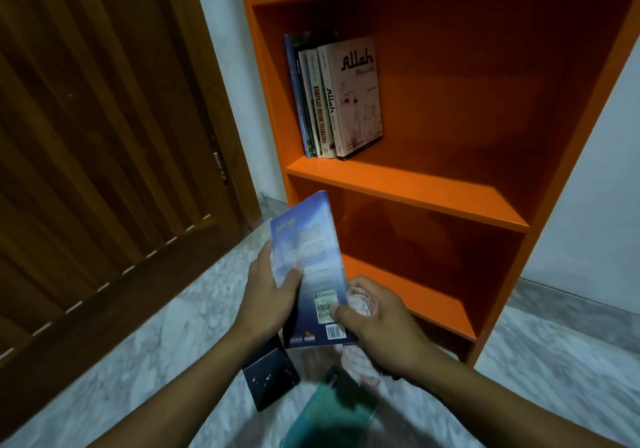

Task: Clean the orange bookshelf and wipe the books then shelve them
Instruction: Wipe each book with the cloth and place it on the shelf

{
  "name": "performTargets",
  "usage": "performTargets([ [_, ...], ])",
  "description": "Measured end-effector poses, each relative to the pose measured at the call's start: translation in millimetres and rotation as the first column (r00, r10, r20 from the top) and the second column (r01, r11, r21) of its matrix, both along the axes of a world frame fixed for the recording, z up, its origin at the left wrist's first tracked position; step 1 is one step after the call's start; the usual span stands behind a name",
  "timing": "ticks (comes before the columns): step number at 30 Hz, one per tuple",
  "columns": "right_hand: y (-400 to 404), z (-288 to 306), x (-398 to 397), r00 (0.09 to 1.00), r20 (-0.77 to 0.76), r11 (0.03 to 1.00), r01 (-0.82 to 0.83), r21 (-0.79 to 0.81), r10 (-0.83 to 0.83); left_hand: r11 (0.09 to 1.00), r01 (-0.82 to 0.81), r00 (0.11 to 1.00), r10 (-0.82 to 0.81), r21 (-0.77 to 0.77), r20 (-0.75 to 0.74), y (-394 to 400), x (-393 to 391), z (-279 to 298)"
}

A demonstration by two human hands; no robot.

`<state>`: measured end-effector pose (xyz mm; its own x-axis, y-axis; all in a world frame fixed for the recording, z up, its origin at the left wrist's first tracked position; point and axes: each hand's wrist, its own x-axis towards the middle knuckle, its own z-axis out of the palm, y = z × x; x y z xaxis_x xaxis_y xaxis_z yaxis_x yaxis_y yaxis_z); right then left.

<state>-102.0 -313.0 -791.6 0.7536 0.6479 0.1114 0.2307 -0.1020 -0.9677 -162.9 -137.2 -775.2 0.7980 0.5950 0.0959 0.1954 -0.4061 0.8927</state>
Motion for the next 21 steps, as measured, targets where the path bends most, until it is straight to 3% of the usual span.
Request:
performTargets([
  [1, 0, 1, -3, 0.99, 0.143, 0.997, 0.026, -0.066, -0.017, 0.996, 0.039, 0.998, -0.036, -0.083, 0.044, -7, 1, 3],
  [3, 0, 1, -6, 0.885, 0.466, 0.967, 0.135, -0.217, -0.019, 0.925, 0.079, 0.997, -0.065, -0.373, 0.05, -22, 3, 11],
  [5, -1, 4, -8, 0.792, 0.609, 0.947, 0.174, -0.271, 0.029, 0.824, 0.087, 0.996, -0.063, -0.56, 0.063, -31, 3, 15],
  [8, -2, 5, -12, 0.682, 0.713, 0.914, 0.168, -0.369, 0.163, 0.814, 0.106, 0.991, -0.038, -0.572, 0.129, -37, 2, 12],
  [11, 1, -2, -11, 0.534, 0.819, 0.875, 0.272, -0.4, 0.209, 0.873, 0.011, 0.989, 0.064, -0.488, 0.136, -35, 3, -1],
  [13, 2, -5, -9, 0.496, 0.832, 0.87, 0.263, -0.417, 0.248, 0.857, -0.036, 0.981, 0.13, -0.514, 0.147, -33, 5, -5],
  [14, 1, -1, -6, 0.548, 0.792, 0.88, 0.195, -0.433, 0.268, 0.836, -0.043, 0.975, 0.155, -0.547, 0.161, -32, 5, -6],
  [16, -2, 12, 5, 0.742, 0.61, 0.907, 0.007, -0.421, 0.277, 0.785, -0.058, 0.962, 0.209, -0.616, 0.177, -26, 6, -5],
  [18, -4, 24, 20, 0.897, 0.415, 0.951, -0.019, -0.309, 0.153, 0.747, -0.078, 0.954, 0.248, -0.66, 0.168, -19, 8, -4],
  [20, -9, 40, 32, 0.996, 0.079, 0.989, 0.043, -0.144, -0.031, 0.73, -0.075, 0.954, 0.252, -0.679, 0.165, -12, 8, -3],
  [21, -12, 46, 37, 0.985, -0.148, 0.994, 0.083, -0.074, -0.094, 0.74, -0.059, 0.958, 0.231, -0.67, 0.172, -9, 8, -2],
])
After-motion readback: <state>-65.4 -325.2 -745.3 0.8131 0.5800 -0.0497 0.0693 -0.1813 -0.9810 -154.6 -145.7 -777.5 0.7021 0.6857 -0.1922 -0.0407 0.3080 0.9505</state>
